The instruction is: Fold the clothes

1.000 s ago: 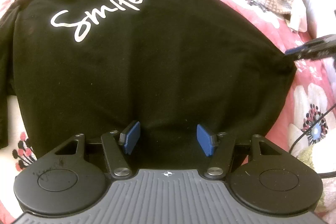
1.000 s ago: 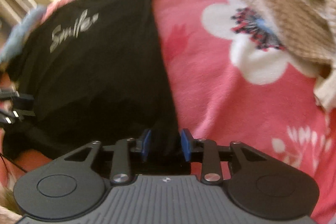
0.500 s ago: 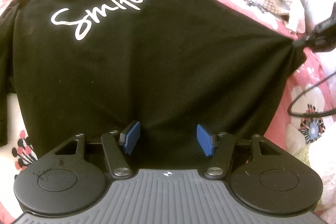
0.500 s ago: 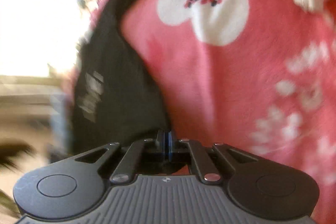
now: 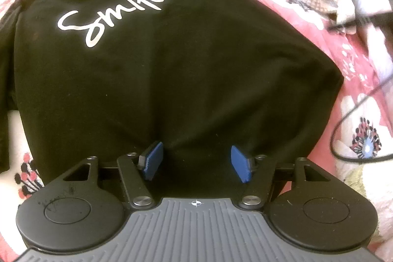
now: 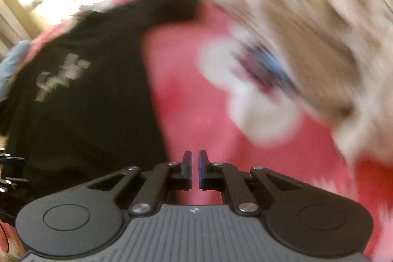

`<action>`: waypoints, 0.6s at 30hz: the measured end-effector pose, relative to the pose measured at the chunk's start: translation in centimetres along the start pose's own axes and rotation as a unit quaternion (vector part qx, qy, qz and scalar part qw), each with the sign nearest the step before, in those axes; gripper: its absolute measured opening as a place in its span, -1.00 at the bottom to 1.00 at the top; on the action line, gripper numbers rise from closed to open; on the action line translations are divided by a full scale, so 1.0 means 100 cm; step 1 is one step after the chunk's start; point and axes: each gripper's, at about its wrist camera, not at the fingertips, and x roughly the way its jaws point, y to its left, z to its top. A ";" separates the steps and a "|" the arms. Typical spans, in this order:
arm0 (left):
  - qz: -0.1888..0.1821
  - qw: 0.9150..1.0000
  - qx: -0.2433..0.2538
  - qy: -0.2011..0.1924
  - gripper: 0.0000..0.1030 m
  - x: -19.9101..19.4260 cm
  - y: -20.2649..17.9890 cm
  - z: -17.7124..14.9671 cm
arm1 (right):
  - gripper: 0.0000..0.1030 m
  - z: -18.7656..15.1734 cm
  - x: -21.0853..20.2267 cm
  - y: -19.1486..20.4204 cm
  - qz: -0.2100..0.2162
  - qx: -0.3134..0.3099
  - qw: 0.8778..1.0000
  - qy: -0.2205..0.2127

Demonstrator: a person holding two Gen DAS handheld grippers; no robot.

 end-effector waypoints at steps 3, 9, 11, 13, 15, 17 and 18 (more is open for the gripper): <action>0.004 1.000 -0.001 0.000 0.20 -0.001 -0.002 -0.002 | -0.88 0.032 0.035 0.027 0.043 -0.056 0.997 -0.022; 0.002 1.000 -0.021 0.002 0.20 -0.011 -0.003 -0.013 | -0.93 0.027 0.083 0.002 0.050 -0.040 0.998 0.027; -0.004 0.999 -0.035 0.005 0.20 -0.017 -0.001 -0.019 | -0.92 0.025 0.073 -0.013 0.025 -0.007 0.999 0.045; -0.017 0.998 -0.060 0.007 0.20 -0.025 0.003 -0.022 | -0.85 0.025 0.061 -0.022 0.002 0.020 0.998 0.059; -0.035 0.995 -0.098 0.000 0.20 -0.034 0.014 -0.027 | -0.80 0.035 0.050 -0.023 0.002 0.018 0.998 0.058; -0.042 0.989 -0.137 -0.018 0.20 -0.047 0.029 -0.034 | -0.80 0.056 0.038 0.001 0.023 -0.027 0.999 0.027; -0.042 0.987 -0.156 -0.028 0.20 -0.053 0.038 -0.038 | -0.80 0.068 0.031 0.013 0.035 -0.051 0.998 0.011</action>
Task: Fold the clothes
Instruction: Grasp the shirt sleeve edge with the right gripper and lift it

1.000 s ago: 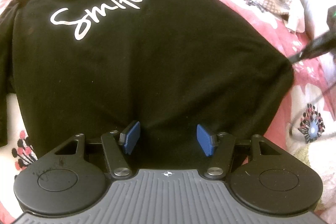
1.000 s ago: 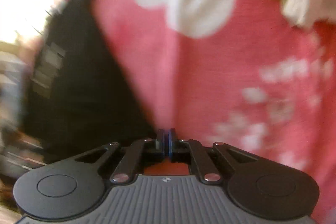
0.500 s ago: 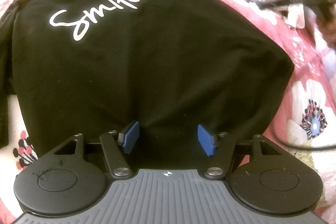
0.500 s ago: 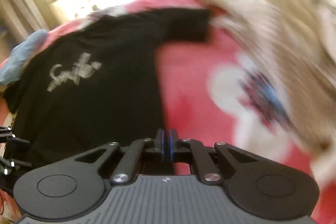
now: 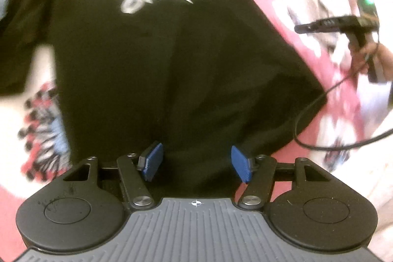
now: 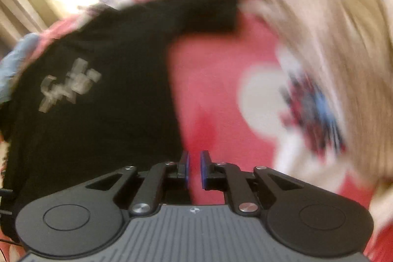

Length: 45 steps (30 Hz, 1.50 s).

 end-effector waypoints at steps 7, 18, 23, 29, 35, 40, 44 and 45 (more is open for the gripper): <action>0.051 0.988 -0.109 -0.093 0.21 -0.054 0.065 -0.014 | -0.79 0.080 0.019 0.134 0.138 -0.219 0.966 -0.018; 0.197 0.952 -0.160 -0.173 0.21 -0.064 0.118 -0.012 | -0.36 0.071 0.099 0.362 0.312 -0.395 0.864 -0.001; 0.219 0.951 -0.146 -0.159 0.21 -0.058 0.117 -0.020 | -0.20 0.056 0.149 0.415 0.315 -0.347 0.883 0.029; 0.235 0.946 -0.144 -0.168 0.21 -0.072 0.120 -0.033 | -0.32 0.053 0.190 0.444 0.265 -0.312 0.912 0.042; 0.228 0.944 -0.138 -0.196 0.21 -0.077 0.123 -0.030 | -0.96 0.062 0.178 0.415 0.277 -0.284 0.918 0.025; 0.197 0.948 -0.121 -0.217 0.21 -0.075 0.119 -0.014 | -0.97 0.079 0.139 0.371 0.331 -0.226 0.916 0.007; 0.168 0.952 -0.100 -0.237 0.21 -0.071 0.112 0.002 | -0.97 0.103 0.114 0.341 0.366 -0.158 0.917 -0.016; 0.160 0.952 -0.094 -0.244 0.21 -0.070 0.109 0.007 | -0.97 0.109 0.108 0.334 0.370 -0.143 0.917 -0.023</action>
